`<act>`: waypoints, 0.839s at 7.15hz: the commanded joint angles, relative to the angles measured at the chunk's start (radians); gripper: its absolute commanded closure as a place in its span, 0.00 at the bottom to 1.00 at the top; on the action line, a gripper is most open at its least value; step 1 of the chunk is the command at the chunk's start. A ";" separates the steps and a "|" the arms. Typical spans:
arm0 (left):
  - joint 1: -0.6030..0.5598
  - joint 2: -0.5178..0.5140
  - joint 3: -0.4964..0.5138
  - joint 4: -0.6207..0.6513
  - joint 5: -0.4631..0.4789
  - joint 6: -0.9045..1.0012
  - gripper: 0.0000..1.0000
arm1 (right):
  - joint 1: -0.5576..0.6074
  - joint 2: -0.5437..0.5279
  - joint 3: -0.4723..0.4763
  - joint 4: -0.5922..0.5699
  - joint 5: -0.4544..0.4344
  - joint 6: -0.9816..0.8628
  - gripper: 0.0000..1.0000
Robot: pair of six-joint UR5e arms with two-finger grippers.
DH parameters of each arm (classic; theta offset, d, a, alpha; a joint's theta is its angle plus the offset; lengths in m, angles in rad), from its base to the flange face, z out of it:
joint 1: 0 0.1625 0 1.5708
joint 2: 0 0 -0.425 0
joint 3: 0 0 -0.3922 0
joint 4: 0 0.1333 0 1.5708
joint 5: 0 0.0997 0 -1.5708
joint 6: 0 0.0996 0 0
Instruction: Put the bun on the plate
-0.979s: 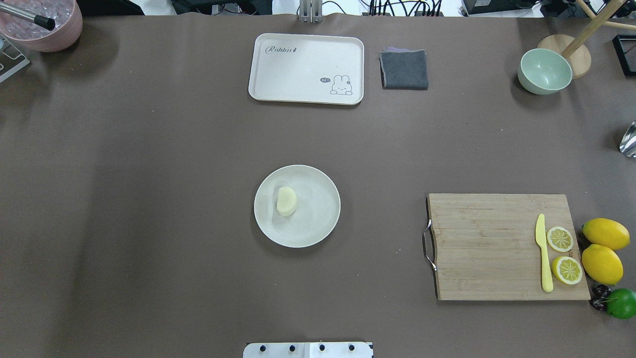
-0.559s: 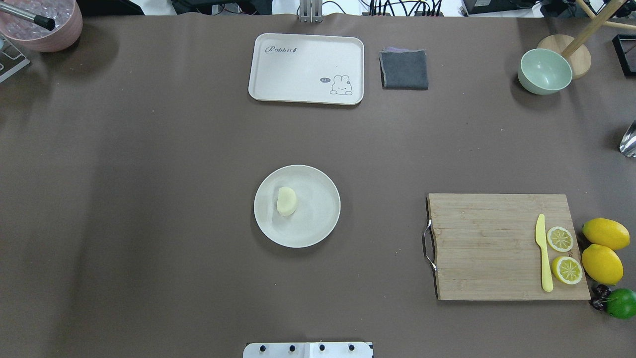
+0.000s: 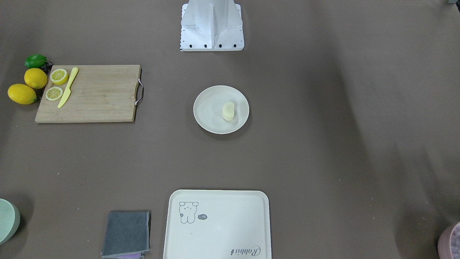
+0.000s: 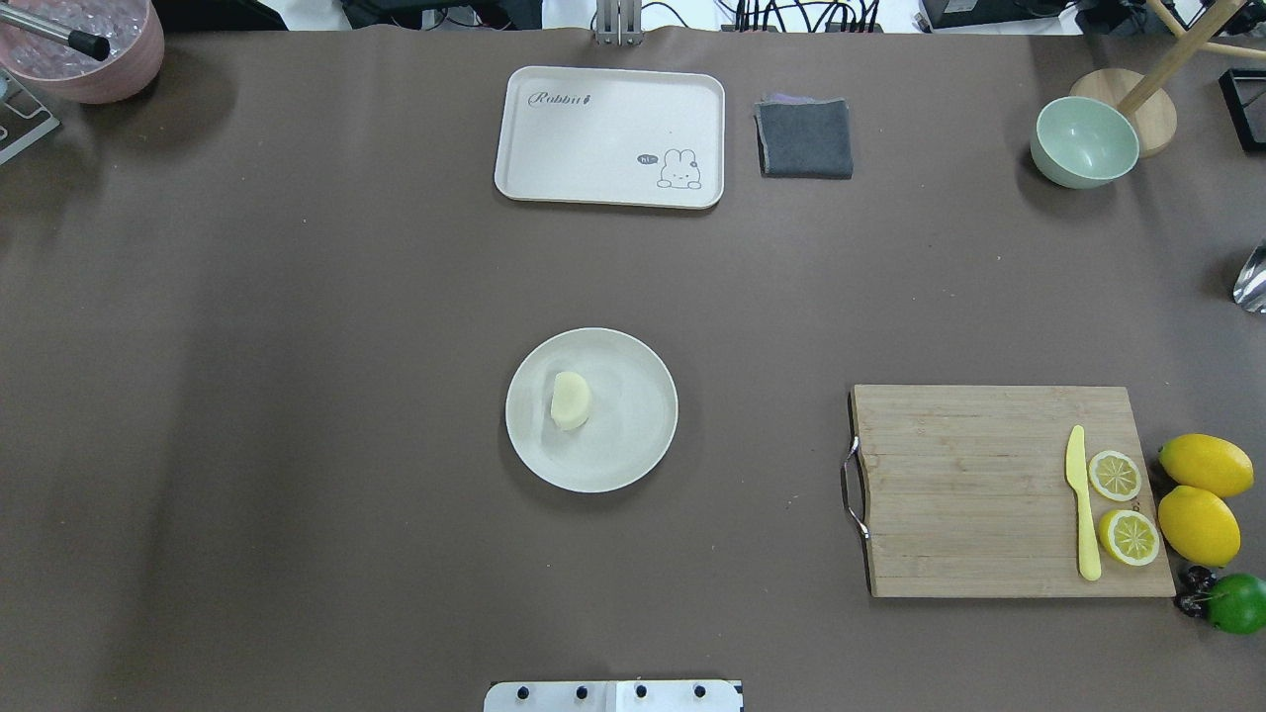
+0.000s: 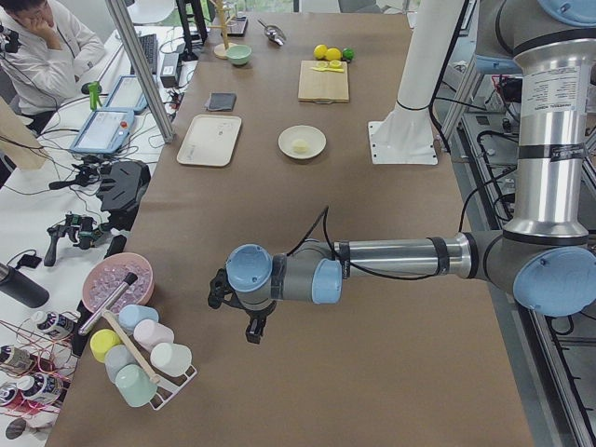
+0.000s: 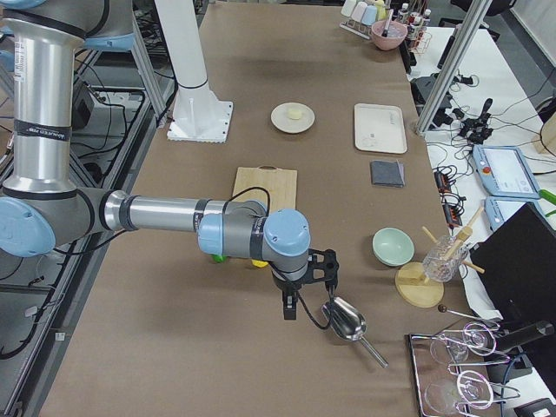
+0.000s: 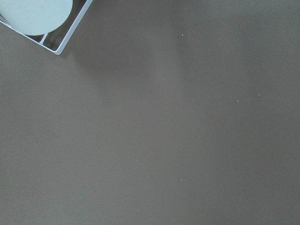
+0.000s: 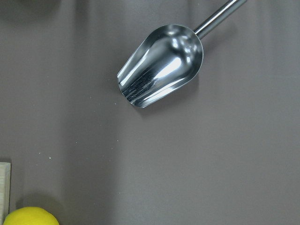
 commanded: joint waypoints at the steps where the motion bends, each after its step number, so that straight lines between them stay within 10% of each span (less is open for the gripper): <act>1: -0.002 0.005 0.001 0.000 0.000 0.000 0.02 | -0.002 0.001 0.002 0.000 -0.007 0.001 0.00; 6: -0.002 0.011 0.009 0.000 0.000 0.000 0.02 | 0.000 -0.002 0.024 -0.001 0.000 0.007 0.00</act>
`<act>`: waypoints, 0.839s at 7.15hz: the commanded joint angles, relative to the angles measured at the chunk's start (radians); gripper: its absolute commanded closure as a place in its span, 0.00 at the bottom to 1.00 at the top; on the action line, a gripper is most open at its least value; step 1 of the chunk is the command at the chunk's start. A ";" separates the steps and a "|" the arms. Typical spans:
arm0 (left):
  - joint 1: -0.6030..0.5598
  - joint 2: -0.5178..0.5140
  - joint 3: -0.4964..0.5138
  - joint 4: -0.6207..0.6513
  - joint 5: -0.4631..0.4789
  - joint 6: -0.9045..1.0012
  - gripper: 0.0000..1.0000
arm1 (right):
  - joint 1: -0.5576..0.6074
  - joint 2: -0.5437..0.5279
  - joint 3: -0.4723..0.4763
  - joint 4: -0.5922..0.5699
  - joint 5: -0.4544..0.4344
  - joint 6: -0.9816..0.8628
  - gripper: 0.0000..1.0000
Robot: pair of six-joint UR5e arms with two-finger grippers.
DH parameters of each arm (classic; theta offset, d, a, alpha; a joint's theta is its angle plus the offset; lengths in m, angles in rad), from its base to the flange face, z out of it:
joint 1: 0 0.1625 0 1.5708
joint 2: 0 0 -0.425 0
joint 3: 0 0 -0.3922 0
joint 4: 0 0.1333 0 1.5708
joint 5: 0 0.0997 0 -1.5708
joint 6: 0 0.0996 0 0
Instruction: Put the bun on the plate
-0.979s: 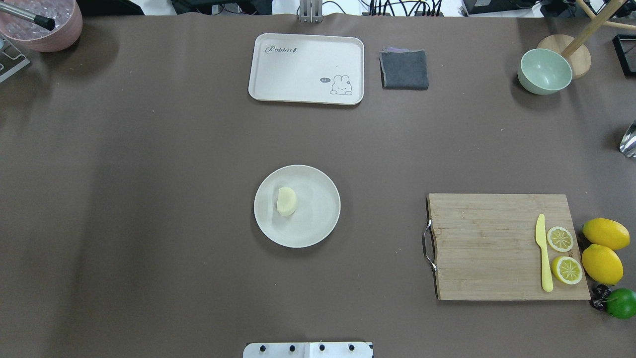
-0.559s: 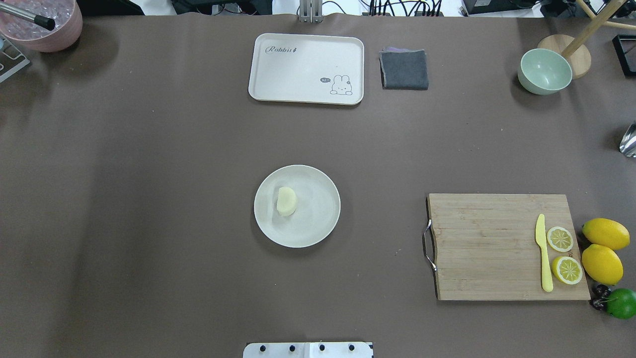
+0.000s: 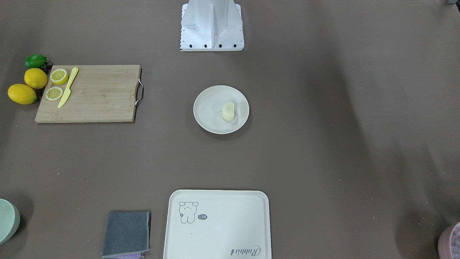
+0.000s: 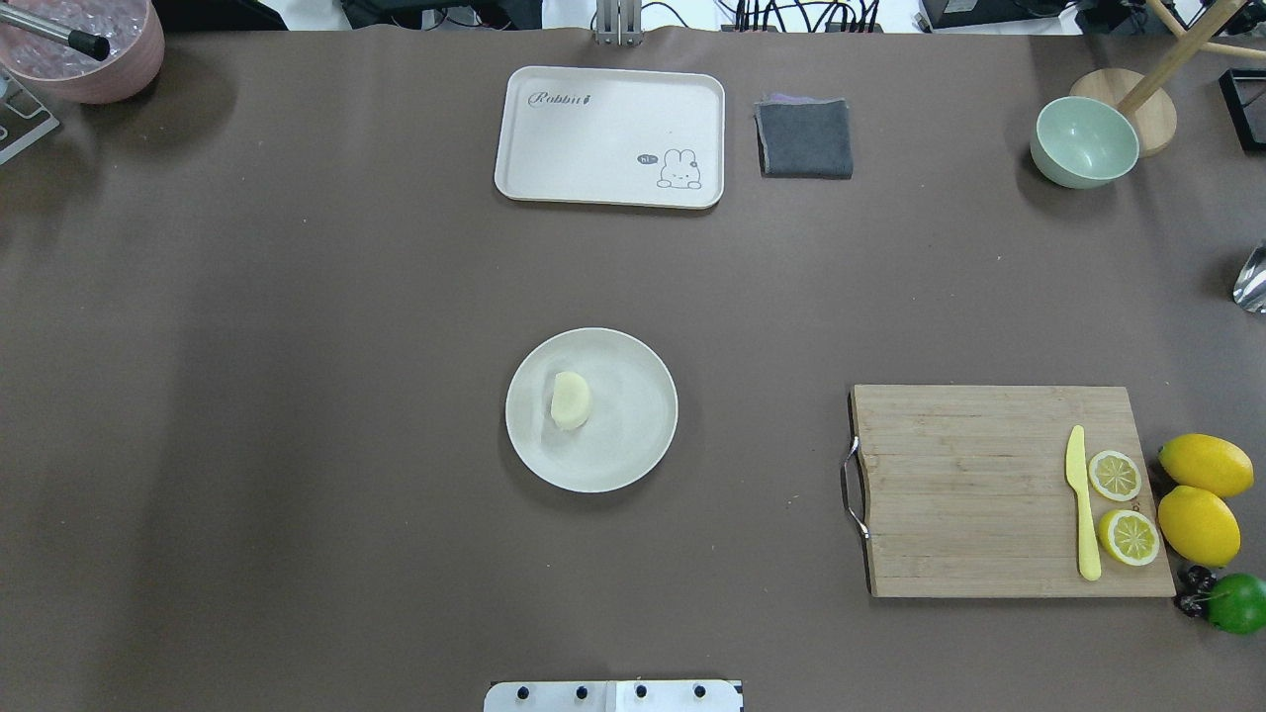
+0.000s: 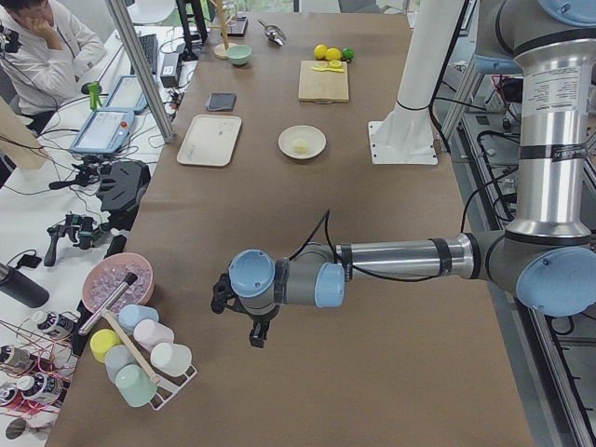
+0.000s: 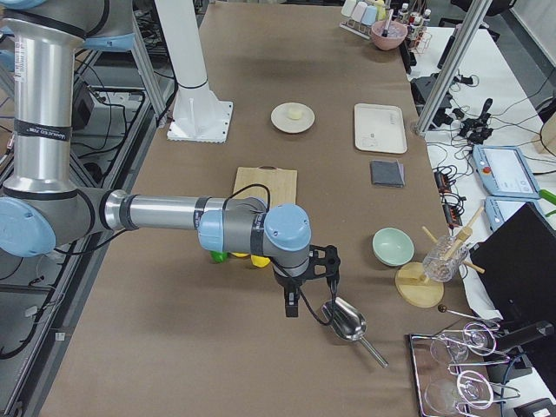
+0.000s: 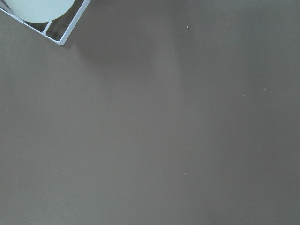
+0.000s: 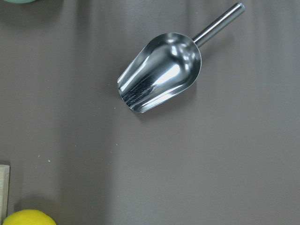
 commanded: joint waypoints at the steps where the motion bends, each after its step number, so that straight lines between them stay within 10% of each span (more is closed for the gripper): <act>1: -0.001 0.000 0.001 0.000 0.000 0.000 0.02 | 0.000 -0.004 0.003 -0.001 0.002 0.001 0.00; 6: -0.001 0.002 0.002 0.002 0.002 -0.001 0.02 | 0.000 -0.010 0.020 -0.001 -0.007 -0.005 0.00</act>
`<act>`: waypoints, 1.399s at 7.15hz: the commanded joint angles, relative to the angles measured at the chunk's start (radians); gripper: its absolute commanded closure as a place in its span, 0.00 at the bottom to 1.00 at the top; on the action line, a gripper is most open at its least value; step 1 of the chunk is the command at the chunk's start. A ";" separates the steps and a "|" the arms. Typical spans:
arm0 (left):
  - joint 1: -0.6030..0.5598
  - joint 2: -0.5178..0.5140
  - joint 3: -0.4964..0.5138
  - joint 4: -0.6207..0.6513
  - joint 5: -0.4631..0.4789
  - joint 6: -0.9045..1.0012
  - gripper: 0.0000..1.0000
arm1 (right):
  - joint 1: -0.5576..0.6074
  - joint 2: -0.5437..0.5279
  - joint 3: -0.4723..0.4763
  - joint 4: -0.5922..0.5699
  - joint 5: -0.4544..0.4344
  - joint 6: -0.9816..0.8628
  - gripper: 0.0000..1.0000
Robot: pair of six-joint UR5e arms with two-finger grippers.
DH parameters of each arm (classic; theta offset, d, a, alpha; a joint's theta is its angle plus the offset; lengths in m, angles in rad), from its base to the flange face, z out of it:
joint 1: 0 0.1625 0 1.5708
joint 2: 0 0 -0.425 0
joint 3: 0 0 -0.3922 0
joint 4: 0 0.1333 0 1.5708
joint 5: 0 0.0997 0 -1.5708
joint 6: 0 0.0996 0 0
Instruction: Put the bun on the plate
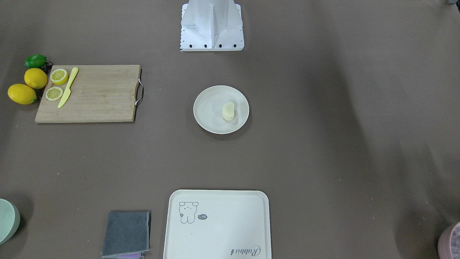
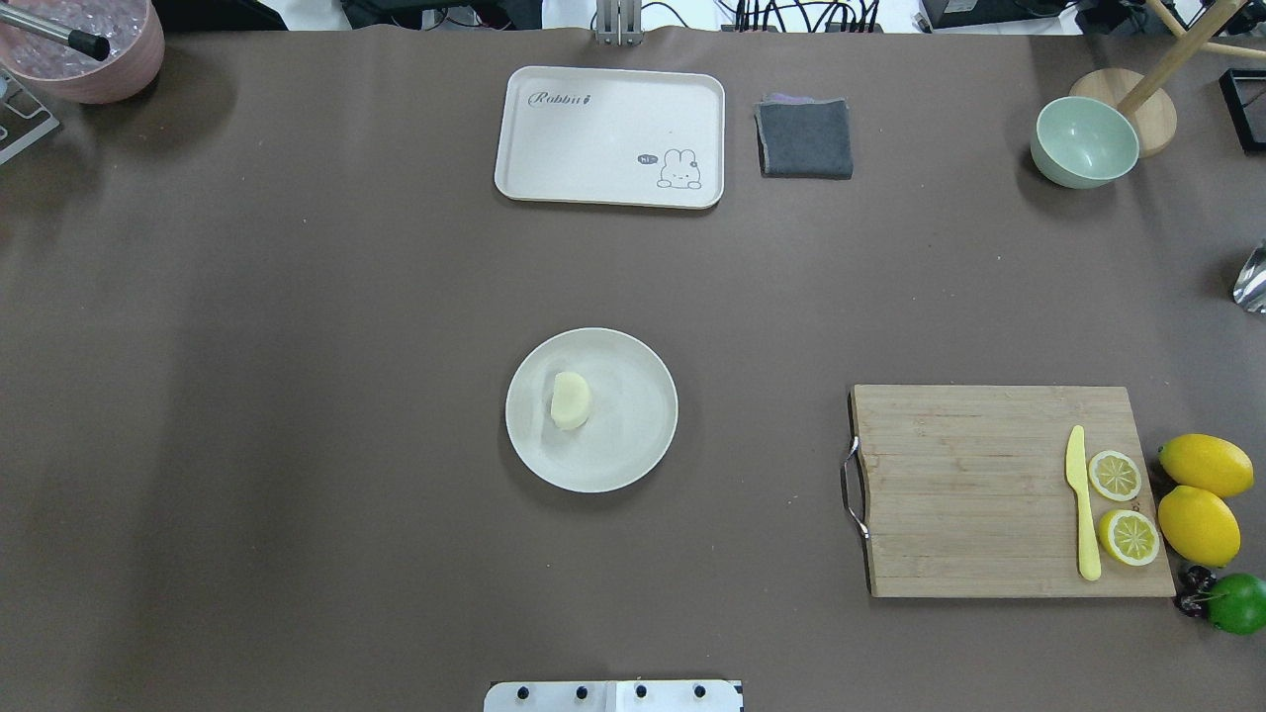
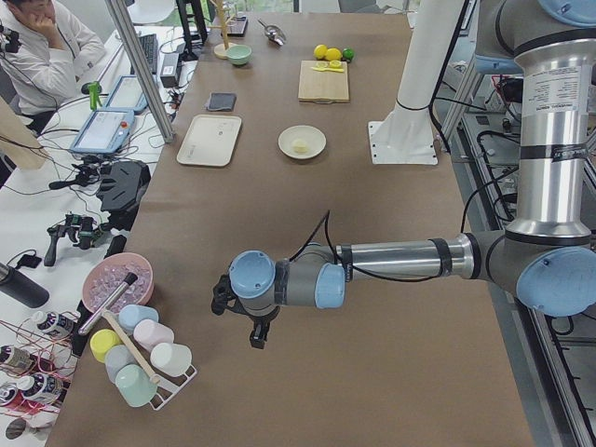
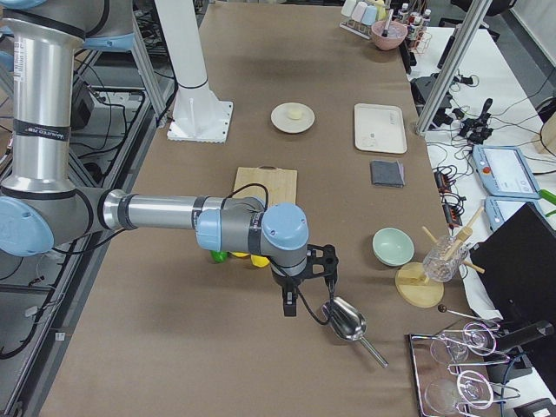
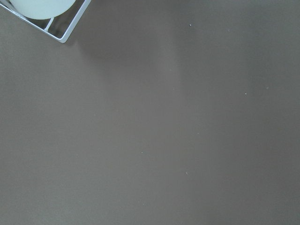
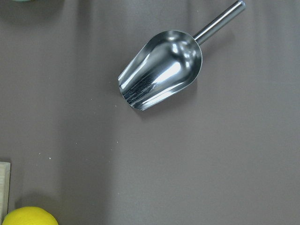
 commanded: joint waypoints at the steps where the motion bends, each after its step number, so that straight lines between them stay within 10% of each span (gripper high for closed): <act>1: -0.002 0.001 -0.001 0.001 0.000 0.000 0.02 | 0.000 -0.004 0.013 0.000 -0.004 -0.001 0.00; 10: -0.002 0.009 -0.118 0.160 0.009 -0.040 0.02 | -0.003 -0.033 0.027 -0.002 -0.004 -0.001 0.00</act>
